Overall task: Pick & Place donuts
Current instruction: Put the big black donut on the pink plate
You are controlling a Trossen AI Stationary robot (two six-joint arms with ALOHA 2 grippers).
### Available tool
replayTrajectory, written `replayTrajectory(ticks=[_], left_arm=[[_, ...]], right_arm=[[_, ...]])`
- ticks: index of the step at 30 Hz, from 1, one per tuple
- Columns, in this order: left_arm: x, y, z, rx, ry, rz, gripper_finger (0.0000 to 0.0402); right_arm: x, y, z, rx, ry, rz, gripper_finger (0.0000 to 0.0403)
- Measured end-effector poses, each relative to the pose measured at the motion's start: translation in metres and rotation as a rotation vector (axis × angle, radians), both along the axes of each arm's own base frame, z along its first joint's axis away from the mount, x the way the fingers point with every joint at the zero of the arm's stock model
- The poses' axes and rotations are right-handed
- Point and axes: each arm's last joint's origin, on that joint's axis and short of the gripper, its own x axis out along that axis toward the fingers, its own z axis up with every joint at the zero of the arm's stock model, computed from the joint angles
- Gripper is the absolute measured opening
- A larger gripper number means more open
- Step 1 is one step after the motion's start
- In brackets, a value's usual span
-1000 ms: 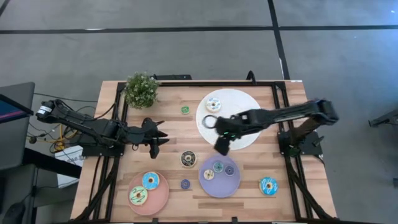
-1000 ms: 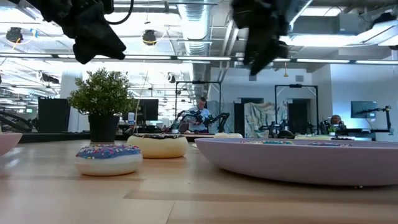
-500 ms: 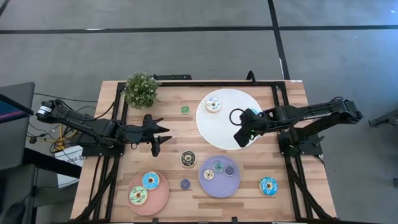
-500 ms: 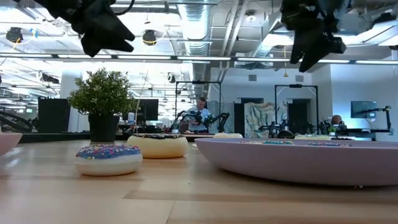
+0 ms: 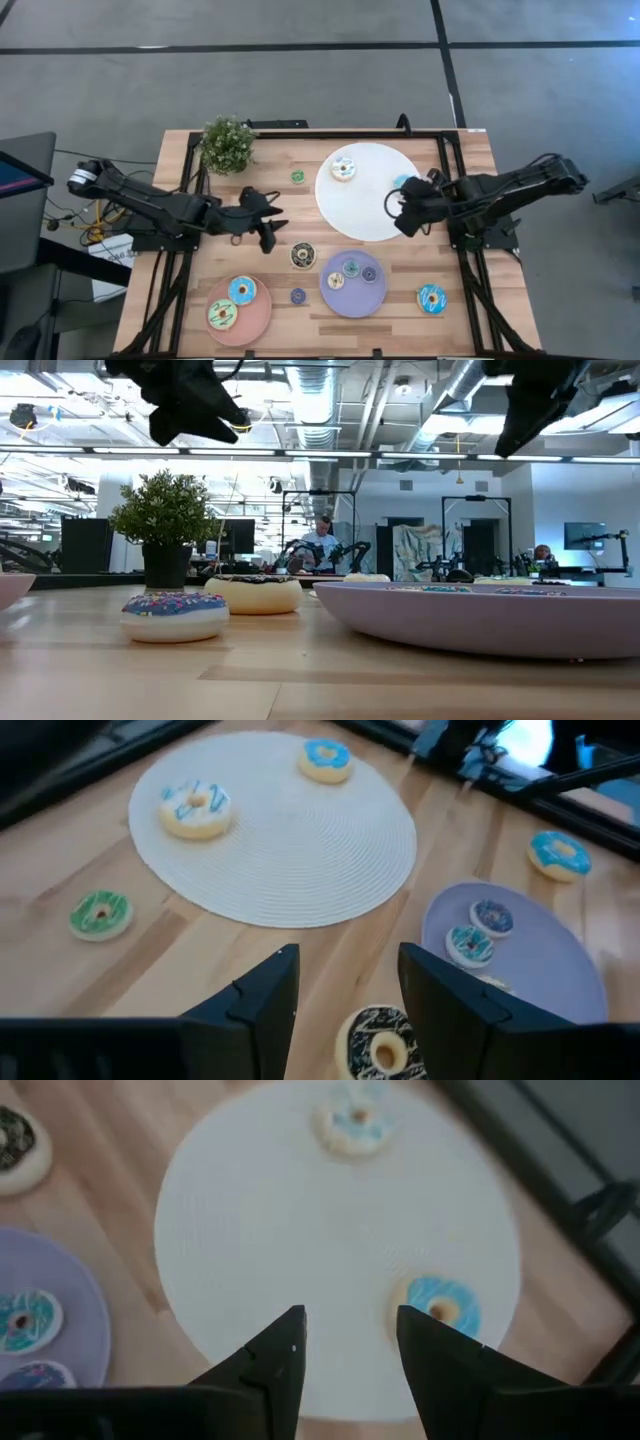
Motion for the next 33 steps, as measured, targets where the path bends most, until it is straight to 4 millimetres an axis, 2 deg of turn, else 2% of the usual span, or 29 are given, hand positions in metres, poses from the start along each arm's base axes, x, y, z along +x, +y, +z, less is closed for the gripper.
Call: replayTrajectory(ticks=[4,6,11,14,17,21,27,33], left_arm=[[0.015,-0.004,0.003,-0.030,0.025,0.033,0.0165],[0.021,-0.006,0.005,-0.033,0.024,0.035,0.0165],[0.038,-0.006,0.009,-0.060,0.088,0.085,0.0165],[0.051,-0.004,0.008,-0.093,0.173,0.130,0.0165],[0.062,-0.005,0.005,-0.134,0.277,0.172,0.0164],[0.076,-0.002,-0.002,-0.259,0.398,0.268,0.0164],[0.102,0.008,-0.024,-0.525,0.553,0.403,0.0164],[0.127,0.014,-0.046,-0.611,0.681,0.327,0.0164]], right_arm=[[-0.010,0.001,0.009,-0.094,-0.057,0.017,0.0154],[-0.018,0.002,0.005,-0.134,-0.051,0.062,0.0154],[-0.037,0.003,-0.026,-0.080,-0.103,0.134,0.0147],[-0.047,0.001,-0.047,0.007,-0.219,0.159,0.0139],[-0.054,0.000,-0.059,0.117,-0.331,0.196,0.0133],[-0.060,-0.001,-0.067,0.199,-0.373,0.251,0.0127],[-0.064,-0.002,-0.067,0.190,-0.379,0.274,0.0122],[-0.063,-0.002,-0.067,0.176,-0.369,0.294,0.0121]])
